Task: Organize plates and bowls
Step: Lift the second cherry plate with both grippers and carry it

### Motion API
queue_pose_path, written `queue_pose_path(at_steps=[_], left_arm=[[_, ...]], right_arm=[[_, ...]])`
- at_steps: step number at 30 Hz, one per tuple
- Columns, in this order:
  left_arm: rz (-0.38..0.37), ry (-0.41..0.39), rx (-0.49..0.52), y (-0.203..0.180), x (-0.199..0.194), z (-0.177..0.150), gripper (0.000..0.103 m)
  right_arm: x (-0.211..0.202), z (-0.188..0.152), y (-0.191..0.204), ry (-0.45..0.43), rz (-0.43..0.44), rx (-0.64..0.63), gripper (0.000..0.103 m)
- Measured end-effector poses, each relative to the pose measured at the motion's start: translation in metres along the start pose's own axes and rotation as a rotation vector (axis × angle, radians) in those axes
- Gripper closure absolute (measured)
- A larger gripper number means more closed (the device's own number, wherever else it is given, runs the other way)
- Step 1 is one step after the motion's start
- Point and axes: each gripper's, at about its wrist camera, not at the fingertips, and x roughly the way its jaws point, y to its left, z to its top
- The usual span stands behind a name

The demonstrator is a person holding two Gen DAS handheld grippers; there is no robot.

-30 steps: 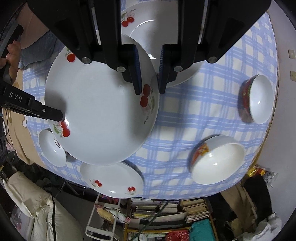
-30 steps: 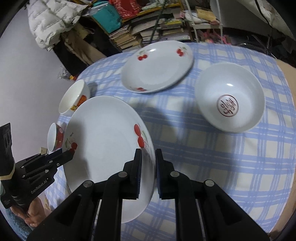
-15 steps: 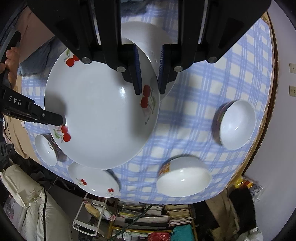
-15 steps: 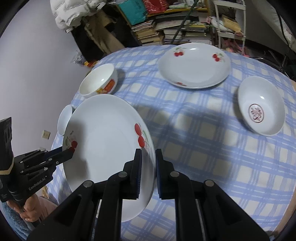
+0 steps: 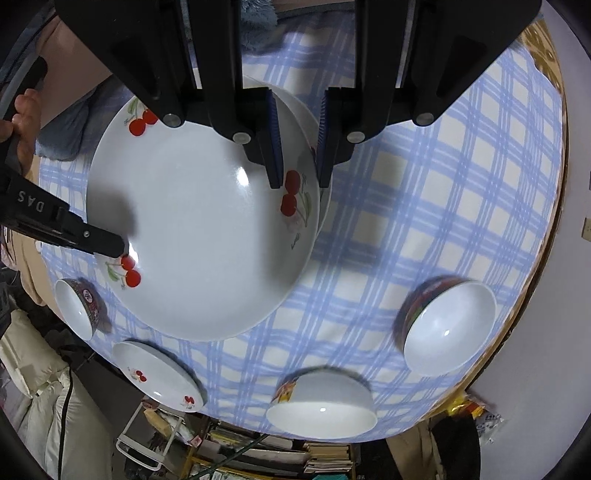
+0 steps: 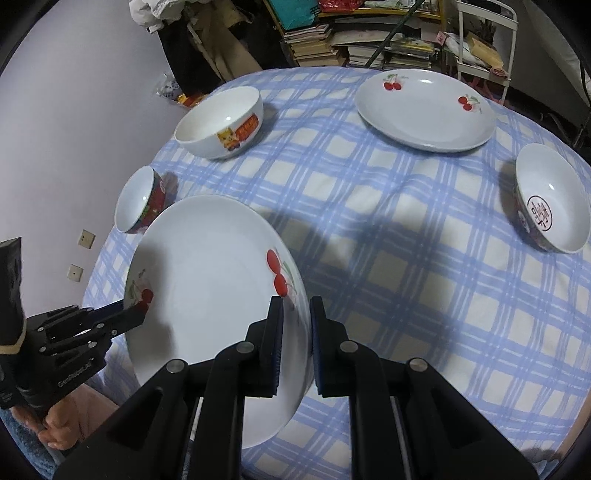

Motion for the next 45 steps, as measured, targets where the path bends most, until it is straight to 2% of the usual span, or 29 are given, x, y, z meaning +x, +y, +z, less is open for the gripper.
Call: queue_pose_path(at_steps=[3, 7, 18, 24, 32, 38, 45], left_arm=[[0.013, 0.006, -0.022, 0.002, 0.005, -0.005, 0.086], [0.023, 0.053, -0.042, 0.007, 0.020, -0.009, 0.086], [0.070, 0.089, -0.061, 0.008, 0.036, -0.015, 0.085], [0.067, 0.115, -0.067, 0.009, 0.043, -0.015, 0.085], [0.078, 0.129, -0.065, 0.008, 0.051, -0.013, 0.085], [0.091, 0.138, -0.049, 0.008, 0.056, -0.010, 0.084], [0.102, 0.130, -0.048, 0.009, 0.058, -0.009, 0.084]], right_arm=[[0.008, -0.006, 0.001, 0.015, -0.003, 0.001, 0.087], [0.021, -0.012, 0.005, 0.050, -0.008, -0.017, 0.087], [0.038, -0.015, 0.008, 0.060, -0.028, -0.018, 0.087], [0.042, -0.016, 0.009, 0.060, -0.032, -0.019, 0.087], [0.040, -0.019, 0.008, 0.023, -0.023, -0.009, 0.088], [0.038, -0.021, 0.013, -0.031, -0.094, -0.057, 0.089], [0.040, -0.021, 0.014, -0.038, -0.116, -0.068, 0.089]])
